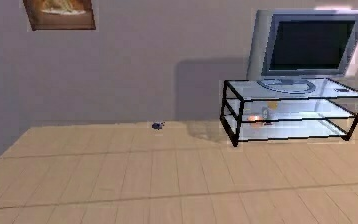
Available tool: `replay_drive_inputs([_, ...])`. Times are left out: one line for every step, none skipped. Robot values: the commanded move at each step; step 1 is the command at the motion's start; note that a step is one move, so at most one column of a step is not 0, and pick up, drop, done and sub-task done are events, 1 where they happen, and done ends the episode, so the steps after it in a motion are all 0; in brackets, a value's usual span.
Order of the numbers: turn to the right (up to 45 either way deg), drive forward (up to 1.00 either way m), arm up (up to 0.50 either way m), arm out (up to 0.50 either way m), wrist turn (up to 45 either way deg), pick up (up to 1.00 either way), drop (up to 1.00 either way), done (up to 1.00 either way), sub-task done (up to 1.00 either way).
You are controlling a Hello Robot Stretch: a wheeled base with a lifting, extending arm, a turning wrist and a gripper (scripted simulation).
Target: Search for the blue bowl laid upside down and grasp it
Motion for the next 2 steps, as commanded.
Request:
replay_drive_inputs([0.0,0.15,0.00,0.00,0.0,0.00,0.00,0.00,0.00])
replay_drive_inputs([21.0,0.00,0.00,0.00,0.0,0.00,0.00,0.00,0.00])
